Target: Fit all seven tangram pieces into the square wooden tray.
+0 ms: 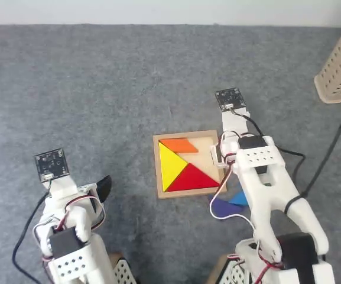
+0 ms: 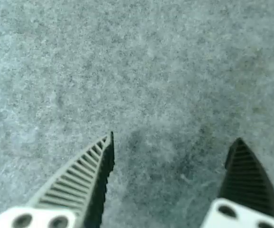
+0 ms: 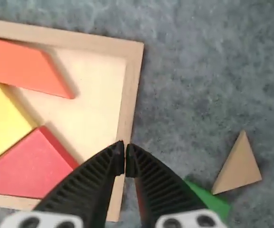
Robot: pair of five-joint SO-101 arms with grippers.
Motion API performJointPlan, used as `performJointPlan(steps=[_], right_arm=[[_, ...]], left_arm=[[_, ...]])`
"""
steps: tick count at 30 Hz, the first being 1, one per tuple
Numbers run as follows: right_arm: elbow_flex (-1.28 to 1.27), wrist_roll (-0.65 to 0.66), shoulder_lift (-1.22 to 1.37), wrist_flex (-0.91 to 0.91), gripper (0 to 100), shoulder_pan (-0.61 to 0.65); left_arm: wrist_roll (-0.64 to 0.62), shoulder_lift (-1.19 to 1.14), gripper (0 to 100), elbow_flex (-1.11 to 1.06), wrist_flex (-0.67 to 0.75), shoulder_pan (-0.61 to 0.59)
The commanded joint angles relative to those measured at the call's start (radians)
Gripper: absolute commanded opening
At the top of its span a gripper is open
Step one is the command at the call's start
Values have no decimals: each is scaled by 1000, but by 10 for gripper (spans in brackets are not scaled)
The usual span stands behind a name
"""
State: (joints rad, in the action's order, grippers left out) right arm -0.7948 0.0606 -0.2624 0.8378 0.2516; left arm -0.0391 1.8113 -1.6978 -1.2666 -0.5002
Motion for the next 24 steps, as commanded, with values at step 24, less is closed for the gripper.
performJointPlan(steps=[24], right_arm=[[-442, -3, -565, -85, 9, -73]], left_arm=[[2, 12, 354, 13, 2, 2]])
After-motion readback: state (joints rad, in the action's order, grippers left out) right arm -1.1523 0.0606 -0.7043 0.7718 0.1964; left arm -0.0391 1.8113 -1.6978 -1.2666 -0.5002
